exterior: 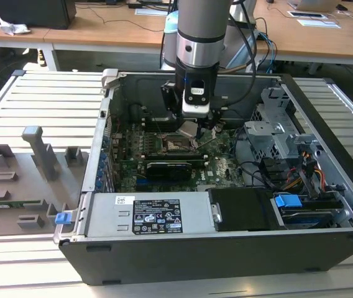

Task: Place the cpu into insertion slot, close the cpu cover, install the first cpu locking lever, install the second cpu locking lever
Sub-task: 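Place the cpu into insertion slot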

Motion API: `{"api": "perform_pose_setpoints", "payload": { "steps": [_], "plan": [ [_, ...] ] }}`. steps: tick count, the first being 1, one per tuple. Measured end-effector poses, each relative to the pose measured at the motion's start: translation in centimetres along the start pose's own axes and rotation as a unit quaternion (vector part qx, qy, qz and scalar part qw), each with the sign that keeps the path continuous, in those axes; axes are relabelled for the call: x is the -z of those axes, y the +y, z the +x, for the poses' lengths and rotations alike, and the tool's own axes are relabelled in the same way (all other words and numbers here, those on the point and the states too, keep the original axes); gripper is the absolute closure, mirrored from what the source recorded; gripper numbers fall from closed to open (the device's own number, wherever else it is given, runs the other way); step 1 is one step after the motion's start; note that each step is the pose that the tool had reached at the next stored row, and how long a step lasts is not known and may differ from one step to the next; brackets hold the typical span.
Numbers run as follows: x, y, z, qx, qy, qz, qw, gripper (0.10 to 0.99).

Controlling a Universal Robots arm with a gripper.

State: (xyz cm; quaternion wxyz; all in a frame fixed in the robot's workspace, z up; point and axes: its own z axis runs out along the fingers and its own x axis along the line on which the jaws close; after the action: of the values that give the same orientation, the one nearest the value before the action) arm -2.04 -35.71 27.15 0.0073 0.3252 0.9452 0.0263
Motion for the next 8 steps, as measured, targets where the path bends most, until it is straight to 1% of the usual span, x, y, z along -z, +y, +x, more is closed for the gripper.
{"api": "perform_pose_setpoints", "payload": {
  "steps": [3,7,8],
  "plan": [
    [0.0,0.01,-0.01,-0.016,-0.0016,0.0008,0.9999,0.541],
    [-0.01,0.04,-0.05,-0.042,-0.0032,0.001,0.9991,0.541],
    [-0.01,0.04,-0.06,-0.045,-0.0034,0.001,0.999,0.541]
  ]
}}
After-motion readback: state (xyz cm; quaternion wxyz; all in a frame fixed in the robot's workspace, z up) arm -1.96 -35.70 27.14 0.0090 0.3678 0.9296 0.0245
